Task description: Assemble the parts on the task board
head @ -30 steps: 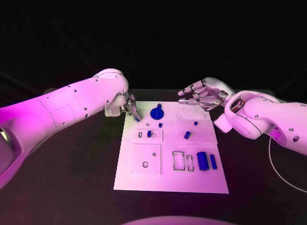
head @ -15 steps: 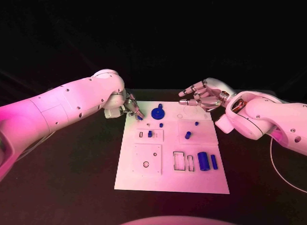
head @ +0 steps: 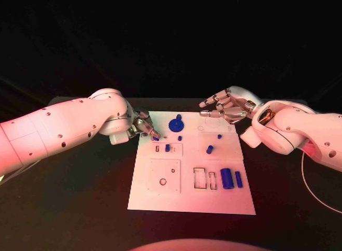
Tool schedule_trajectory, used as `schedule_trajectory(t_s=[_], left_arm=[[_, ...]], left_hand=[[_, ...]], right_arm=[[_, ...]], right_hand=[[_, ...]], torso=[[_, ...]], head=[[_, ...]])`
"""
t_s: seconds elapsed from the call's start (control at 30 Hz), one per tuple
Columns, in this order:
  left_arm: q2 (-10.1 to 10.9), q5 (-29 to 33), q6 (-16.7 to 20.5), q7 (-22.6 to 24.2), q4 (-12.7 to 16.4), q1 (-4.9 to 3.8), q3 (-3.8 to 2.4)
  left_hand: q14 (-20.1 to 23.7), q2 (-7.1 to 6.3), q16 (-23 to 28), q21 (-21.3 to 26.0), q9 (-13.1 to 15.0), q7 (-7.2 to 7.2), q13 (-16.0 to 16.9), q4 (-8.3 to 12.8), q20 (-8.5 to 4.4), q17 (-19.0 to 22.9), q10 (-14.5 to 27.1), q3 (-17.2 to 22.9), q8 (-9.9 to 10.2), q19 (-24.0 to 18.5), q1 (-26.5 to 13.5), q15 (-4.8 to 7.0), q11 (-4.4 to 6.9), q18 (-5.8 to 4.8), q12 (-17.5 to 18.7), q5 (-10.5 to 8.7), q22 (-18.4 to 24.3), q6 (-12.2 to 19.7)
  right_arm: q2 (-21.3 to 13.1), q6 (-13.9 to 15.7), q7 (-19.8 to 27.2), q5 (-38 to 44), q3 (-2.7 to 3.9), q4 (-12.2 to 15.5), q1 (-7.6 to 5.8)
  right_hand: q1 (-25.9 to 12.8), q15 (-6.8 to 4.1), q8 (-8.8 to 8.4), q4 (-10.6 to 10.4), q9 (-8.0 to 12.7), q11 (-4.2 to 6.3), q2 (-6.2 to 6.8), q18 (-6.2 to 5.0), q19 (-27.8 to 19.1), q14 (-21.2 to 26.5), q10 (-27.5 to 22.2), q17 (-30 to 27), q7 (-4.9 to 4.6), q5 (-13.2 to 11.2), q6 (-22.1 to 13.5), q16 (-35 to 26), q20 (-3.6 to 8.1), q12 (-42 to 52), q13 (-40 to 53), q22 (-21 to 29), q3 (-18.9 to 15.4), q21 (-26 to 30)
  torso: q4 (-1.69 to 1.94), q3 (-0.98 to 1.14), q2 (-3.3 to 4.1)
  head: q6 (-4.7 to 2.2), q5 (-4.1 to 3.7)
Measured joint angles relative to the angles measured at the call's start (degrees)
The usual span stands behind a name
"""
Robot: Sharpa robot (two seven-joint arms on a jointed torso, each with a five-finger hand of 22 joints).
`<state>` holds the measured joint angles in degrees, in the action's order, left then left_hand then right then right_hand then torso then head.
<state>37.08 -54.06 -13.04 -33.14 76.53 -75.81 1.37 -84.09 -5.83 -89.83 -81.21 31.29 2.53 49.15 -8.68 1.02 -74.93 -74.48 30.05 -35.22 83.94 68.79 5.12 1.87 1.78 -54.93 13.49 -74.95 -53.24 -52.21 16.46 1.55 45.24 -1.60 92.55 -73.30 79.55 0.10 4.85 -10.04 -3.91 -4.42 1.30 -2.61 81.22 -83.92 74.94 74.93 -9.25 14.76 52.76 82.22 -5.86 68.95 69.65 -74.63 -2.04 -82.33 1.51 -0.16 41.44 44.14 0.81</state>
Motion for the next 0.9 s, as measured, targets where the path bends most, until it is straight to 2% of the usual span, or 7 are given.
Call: schedule_trajectory(t_s=[0.13, 0.37, 0.57, 0.9], left_arm=[[1.7, -1.9, 2.5, 1.1, 2.7, 1.27, 0.11], [3.0, -4.5, 5.2, 2.5, 4.3, 2.74, 0.17], [3.1, -5.6, 5.4, 2.9, 4.7, 3.3, 0.18], [2.8, -6.3, 3.9, 2.9, 4.8, 3.47, 0.18]], left_hand=[[0.0, -0.15, 0.0, -0.2, -0.1, -0.09, 0.4, 0.3, 0.0, 0.0, -0.3, 0.3, 0.0, 0.0, -0.6, 0.0, -0.12, 0.0, -0.5, 0.43, 0.0, -0.1], [0.0, -0.37, 0.0, -0.4, -0.2, -0.1, 0.7, 0.5, 0.0, 0.0, -0.8, 0.8, 0.0, 0.0, -0.8, 0.0, 0.01, 0.0, -0.6, 0.88, 0.0, -0.5], [0.0, -0.83, 0.0, -0.4, -0.2, -0.09, 0.7, 1.0, 0.0, 0.0, -0.8, 1.3, 0.0, 0.0, -1.3, 0.0, 0.01, 0.01, -0.5, 0.88, 0.0, -0.5], [0.0, -0.98, 0.0, -0.7, -0.3, -0.08, 0.8, 1.2, 0.0, 0.0, -0.8, 1.5, 0.0, 0.0, -1.4, 0.0, 0.0, 0.0, -0.8, 1.1, 0.0, -0.5]], right_arm=[[-0.1, -0.1, 0.0, 0.0, -0.04, 0.0, 0.06], [-0.1, -0.3, -0.1, 0.0, -0.06, 0.0, 0.11], [-0.1, -0.3, -0.1, 0.0, -0.09, -0.1, 0.19], [-0.1, -0.4, -0.1, 0.0, -0.1, -0.1, 0.23]], right_hand=[[0.0, 0.0, 0.0, 0.0, 0.0, 0.0, 0.0, 0.0, 0.0, 0.0, 0.0, 0.0, 0.0, 0.0, 0.0, 0.0, 0.0, 0.0, 0.0, 0.0, 0.0, 0.0], [0.0, 0.0, 0.0, 0.0, 0.0, 0.0, 0.0, 0.0, 0.0, 0.0, 0.0, 0.0, 0.0, 0.0, 0.0, 0.0, 0.0, 0.0, 0.0, 0.0, 0.0, 0.0], [0.0, 0.0, 0.0, 0.0, 0.0, 0.0, 0.0, 0.0, 0.0, 0.0, 0.0, 0.0, 0.0, 0.0, 0.0, 0.0, 0.0, 0.0, 0.0, 0.0, 0.0, 0.0], [-0.2, 0.0, 0.22, 0.0, 0.0, 0.0, -0.21, 0.0, 0.0, 0.0, 0.0, 0.0, 0.0, 0.0, 0.0, 0.0, 0.0, 0.0, 0.0, 0.0, 0.0, 0.0]], torso=[[0.16, -0.01, -0.07], [0.48, -0.04, -0.24], [0.47, 0.0, -0.26], [0.46, 0.07, -0.25]], head=[[0.18, 0.04], [0.44, 0.0], [0.57, -0.01], [0.73, 0.07]])
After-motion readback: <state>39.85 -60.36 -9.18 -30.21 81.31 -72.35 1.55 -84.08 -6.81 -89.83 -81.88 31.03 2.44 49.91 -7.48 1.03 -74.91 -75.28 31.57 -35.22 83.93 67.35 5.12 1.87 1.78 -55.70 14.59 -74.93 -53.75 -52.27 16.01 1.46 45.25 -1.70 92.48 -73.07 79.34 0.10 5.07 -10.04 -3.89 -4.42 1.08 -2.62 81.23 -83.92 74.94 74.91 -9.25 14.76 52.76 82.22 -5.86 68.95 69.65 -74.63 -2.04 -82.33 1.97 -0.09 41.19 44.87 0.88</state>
